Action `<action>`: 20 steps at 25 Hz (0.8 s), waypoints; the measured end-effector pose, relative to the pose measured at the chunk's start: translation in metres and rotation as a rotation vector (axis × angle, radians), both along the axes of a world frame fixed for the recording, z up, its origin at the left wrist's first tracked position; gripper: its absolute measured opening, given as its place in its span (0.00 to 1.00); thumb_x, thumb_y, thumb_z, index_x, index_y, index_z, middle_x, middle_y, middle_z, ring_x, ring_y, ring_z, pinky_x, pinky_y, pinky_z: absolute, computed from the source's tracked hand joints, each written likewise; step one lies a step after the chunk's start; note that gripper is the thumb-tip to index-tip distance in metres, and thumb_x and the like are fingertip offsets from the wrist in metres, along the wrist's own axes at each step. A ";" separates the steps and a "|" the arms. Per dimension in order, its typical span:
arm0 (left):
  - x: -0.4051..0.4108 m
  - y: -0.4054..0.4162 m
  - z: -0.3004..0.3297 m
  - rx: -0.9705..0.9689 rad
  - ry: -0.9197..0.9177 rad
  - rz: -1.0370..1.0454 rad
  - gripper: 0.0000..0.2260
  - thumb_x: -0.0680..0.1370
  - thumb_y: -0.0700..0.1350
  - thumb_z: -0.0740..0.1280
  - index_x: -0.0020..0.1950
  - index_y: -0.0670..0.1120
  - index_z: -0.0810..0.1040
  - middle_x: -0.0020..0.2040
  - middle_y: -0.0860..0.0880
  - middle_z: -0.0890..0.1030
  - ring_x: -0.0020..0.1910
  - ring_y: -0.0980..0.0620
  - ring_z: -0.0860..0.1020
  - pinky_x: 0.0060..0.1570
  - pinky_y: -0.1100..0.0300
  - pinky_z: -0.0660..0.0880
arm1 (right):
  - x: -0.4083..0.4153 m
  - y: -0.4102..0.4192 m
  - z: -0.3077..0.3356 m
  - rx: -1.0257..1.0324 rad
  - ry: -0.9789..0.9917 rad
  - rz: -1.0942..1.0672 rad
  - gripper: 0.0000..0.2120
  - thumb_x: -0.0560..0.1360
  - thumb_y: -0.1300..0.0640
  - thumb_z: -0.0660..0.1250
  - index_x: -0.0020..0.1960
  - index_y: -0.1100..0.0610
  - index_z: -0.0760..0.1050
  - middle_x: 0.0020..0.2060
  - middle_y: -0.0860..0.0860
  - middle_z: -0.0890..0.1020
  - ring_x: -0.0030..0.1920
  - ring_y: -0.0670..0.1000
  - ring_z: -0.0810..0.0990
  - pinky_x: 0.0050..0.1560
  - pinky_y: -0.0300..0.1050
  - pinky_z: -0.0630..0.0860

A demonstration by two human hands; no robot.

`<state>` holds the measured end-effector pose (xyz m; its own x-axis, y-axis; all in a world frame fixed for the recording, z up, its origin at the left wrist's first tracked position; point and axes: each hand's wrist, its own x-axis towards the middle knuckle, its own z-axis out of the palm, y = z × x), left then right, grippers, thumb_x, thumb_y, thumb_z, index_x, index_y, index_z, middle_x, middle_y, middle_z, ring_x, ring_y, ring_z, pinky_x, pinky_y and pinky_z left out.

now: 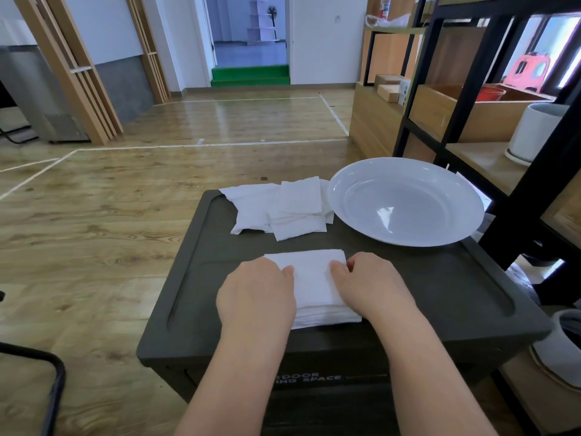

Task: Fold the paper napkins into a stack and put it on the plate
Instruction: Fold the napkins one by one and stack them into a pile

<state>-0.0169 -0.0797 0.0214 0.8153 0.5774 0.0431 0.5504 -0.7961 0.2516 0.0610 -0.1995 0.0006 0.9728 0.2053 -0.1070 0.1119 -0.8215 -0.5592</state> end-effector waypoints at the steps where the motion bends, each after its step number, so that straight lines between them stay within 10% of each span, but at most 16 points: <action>1: 0.000 -0.001 -0.001 0.012 0.019 -0.005 0.21 0.81 0.58 0.54 0.32 0.48 0.60 0.32 0.52 0.65 0.37 0.50 0.69 0.36 0.59 0.65 | 0.000 -0.001 0.000 0.006 0.013 0.004 0.16 0.77 0.47 0.57 0.36 0.55 0.68 0.31 0.49 0.73 0.30 0.46 0.70 0.26 0.41 0.61; 7: 0.060 0.032 0.026 0.257 -0.003 -0.054 0.17 0.79 0.55 0.60 0.36 0.44 0.69 0.33 0.50 0.69 0.33 0.50 0.68 0.27 0.60 0.60 | 0.003 -0.003 -0.001 0.054 0.077 -0.016 0.09 0.76 0.45 0.60 0.48 0.51 0.67 0.37 0.44 0.71 0.34 0.41 0.68 0.27 0.38 0.61; 13: 0.166 0.028 -0.003 0.175 0.109 -0.379 0.27 0.75 0.59 0.65 0.67 0.44 0.68 0.62 0.44 0.73 0.61 0.44 0.71 0.50 0.53 0.70 | 0.009 0.001 -0.003 0.078 0.115 0.000 0.10 0.75 0.44 0.61 0.49 0.49 0.64 0.37 0.44 0.70 0.35 0.42 0.69 0.28 0.38 0.63; 20: 0.181 0.033 -0.007 0.167 -0.116 -0.286 0.10 0.77 0.40 0.59 0.37 0.43 0.73 0.37 0.46 0.74 0.39 0.44 0.72 0.29 0.59 0.61 | 0.009 -0.003 -0.006 0.123 0.096 0.026 0.10 0.75 0.45 0.62 0.48 0.49 0.65 0.39 0.45 0.72 0.35 0.43 0.70 0.30 0.38 0.65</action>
<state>0.1640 -0.0464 0.0143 0.9271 0.3037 0.2196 0.2749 -0.9493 0.1524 0.0698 -0.2021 -0.0055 0.9535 0.2476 -0.1719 0.0733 -0.7436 -0.6646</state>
